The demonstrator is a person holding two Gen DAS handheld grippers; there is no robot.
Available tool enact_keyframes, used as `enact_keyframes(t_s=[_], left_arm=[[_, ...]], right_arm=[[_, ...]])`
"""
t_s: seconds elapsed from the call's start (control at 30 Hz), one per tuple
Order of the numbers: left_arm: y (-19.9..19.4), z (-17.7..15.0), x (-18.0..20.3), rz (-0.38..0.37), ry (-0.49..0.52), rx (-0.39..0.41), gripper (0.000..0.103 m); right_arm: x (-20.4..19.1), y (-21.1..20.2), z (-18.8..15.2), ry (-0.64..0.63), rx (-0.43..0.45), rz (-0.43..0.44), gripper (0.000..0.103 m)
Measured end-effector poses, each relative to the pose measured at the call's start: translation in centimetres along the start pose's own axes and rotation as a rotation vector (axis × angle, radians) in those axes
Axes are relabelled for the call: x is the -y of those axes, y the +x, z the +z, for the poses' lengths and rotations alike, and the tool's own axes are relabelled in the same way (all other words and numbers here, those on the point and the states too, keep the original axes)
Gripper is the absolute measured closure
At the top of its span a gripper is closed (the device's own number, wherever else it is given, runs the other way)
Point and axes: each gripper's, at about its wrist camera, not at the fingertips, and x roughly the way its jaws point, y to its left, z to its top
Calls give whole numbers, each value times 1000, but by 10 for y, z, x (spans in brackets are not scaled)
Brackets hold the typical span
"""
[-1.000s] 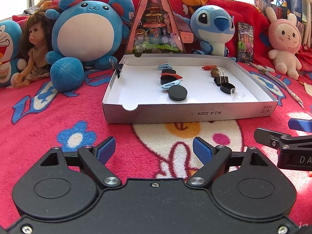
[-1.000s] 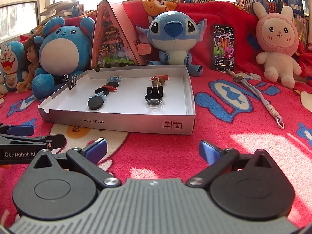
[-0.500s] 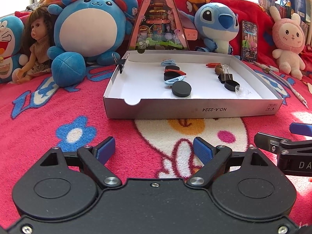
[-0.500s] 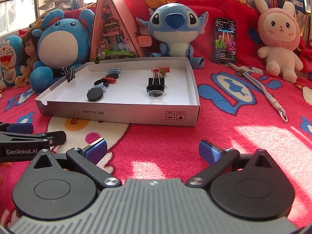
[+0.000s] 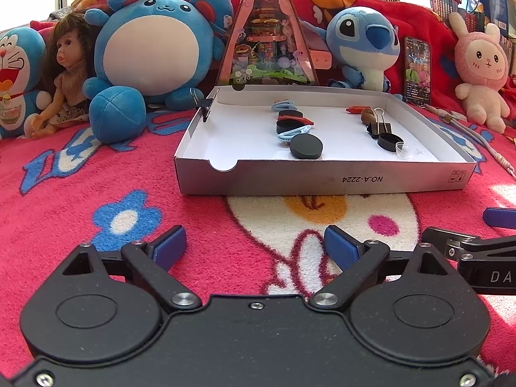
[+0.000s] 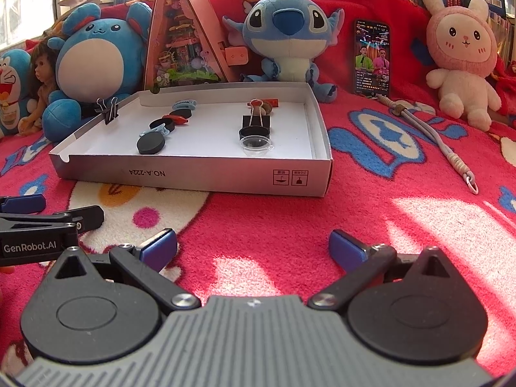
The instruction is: Organize rigid objects
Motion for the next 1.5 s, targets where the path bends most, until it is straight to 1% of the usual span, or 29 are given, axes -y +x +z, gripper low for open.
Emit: enact_keyframes(t_s=[0.27,0.4,1.5], left_arm=[[3,-1,-6,-3,-31,-11,4],[4,-1,-6,1,-26,-17,0],[4,-3,-5,6,-28,-14,0]], right_arm=[[-2,4,3,-8,-9,-26,0],[-3,5,2,-18,-14,-34,0],[-5,6,2,-25,-17,-39,0]])
